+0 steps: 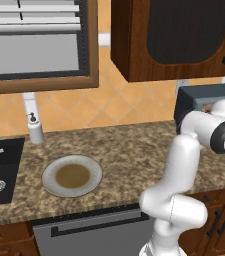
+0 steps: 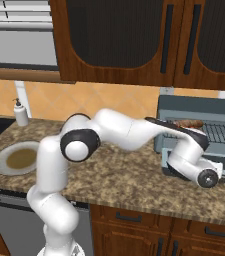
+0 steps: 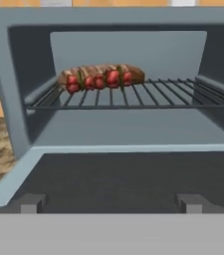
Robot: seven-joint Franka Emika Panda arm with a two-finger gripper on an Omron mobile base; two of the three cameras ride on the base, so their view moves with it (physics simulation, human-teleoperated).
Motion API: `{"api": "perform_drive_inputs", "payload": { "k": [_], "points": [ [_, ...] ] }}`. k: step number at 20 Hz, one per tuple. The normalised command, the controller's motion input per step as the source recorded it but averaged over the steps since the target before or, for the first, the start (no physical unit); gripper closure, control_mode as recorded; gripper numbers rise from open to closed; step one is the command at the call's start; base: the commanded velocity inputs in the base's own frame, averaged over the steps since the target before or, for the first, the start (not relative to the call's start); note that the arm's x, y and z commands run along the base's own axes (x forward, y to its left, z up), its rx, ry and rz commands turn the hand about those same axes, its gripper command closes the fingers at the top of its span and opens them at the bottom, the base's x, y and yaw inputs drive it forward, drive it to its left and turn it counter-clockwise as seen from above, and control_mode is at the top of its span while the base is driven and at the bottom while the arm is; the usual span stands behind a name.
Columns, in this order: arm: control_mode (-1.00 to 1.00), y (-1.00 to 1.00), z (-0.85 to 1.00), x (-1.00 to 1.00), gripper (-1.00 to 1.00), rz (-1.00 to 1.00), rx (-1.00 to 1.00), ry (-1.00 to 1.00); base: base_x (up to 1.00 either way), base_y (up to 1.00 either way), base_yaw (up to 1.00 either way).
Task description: Pick up the kebab skewer and baguette bread, and place them inside the toaster oven. Close the toaster oven door and start by setting the timer.
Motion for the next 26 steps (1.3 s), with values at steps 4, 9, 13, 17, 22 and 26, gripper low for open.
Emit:
{"api": "perform_drive_inputs", "payload": {
  "k": [4, 9, 13, 17, 22, 26],
  "points": [
    [-1.0, 0.0, -0.2, -0.75, -1.0, 0.0, 0.0, 0.08, 0.0, 0.0, 0.0],
    [-1.0, 0.29, -0.3, -0.52, -1.0, 0.01, -0.02, 0.08, 0.0, 0.0, 0.0],
    [-1.0, 0.33, -0.28, -0.07, -1.0, 0.03, 0.0, 0.05, 0.0, 0.0, 0.0],
    [-1.0, 0.21, -0.23, 0.0, -1.0, 0.03, 0.0, 0.02, 0.0, 0.0, 0.0],
    [-1.0, 0.07, -0.15, 0.01, -1.0, 0.03, 0.0, 0.0, 0.0, 0.0, 0.0],
    [-1.0, 0.0, -0.02, 0.13, -1.0, 0.01, 0.0, 0.0, 0.0, 0.0, 0.0]
  ]
}}
